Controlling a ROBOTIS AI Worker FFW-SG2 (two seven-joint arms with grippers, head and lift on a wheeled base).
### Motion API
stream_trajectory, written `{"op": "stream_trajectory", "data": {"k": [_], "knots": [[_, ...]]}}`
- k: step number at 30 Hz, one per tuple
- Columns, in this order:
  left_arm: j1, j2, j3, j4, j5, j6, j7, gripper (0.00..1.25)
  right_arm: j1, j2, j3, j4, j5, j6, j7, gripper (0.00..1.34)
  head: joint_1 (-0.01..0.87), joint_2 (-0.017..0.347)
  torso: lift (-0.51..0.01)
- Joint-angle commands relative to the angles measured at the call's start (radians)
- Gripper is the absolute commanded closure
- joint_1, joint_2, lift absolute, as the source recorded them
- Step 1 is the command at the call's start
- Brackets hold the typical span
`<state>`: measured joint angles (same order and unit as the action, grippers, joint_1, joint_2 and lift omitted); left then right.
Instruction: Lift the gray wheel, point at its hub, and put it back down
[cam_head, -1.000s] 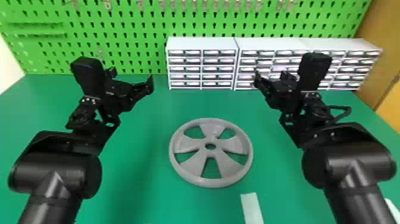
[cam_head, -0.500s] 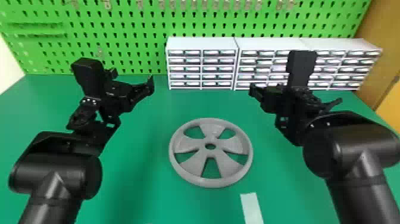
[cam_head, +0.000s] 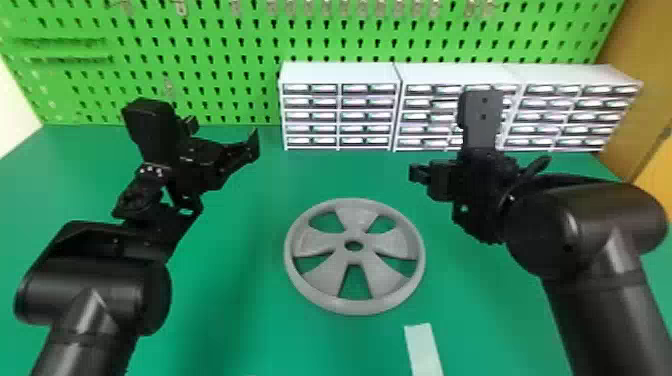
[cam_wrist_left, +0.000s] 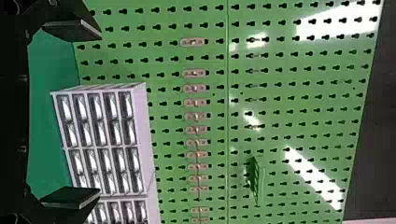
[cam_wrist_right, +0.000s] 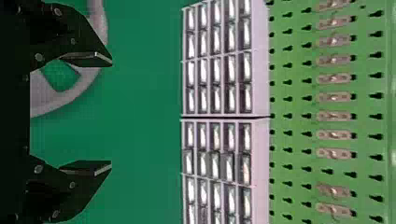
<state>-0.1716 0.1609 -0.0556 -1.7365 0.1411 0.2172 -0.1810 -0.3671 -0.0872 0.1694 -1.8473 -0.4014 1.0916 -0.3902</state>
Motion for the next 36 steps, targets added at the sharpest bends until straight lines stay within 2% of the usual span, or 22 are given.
{"op": "stream_trajectory", "data": {"k": [1,4,11,16,24,36], "knots": [[0.0,0.002,-0.001,0.0,-0.001,0.002,0.0,0.11,-0.027,0.003,-0.001,0.033,-0.019,0.067,-0.003,0.48,0.692,0.048,-0.088],[0.0,0.002,0.002,0.002,0.002,0.002,0.0,0.11,-0.038,0.007,-0.007,0.057,-0.05,0.088,-0.029,0.46,0.692,0.048,-0.088],[0.0,0.002,0.0,0.003,0.003,0.004,0.0,0.11,-0.088,0.012,-0.016,0.16,-0.065,0.178,-0.03,0.45,0.692,0.048,-0.088],[0.0,0.002,-0.001,0.003,0.003,0.004,0.0,0.11,-0.099,0.021,-0.016,0.221,-0.051,0.183,-0.03,0.45,0.692,0.048,-0.088],[-0.002,0.003,-0.003,0.003,0.003,0.008,0.0,0.11,-0.156,0.037,-0.002,0.335,-0.028,0.237,-0.032,0.45,0.692,0.048,-0.088],[-0.005,0.006,-0.007,0.005,0.003,0.016,0.0,0.11,-0.19,0.053,0.024,0.451,-0.028,0.251,-0.03,0.43,0.692,0.048,-0.088]]}}
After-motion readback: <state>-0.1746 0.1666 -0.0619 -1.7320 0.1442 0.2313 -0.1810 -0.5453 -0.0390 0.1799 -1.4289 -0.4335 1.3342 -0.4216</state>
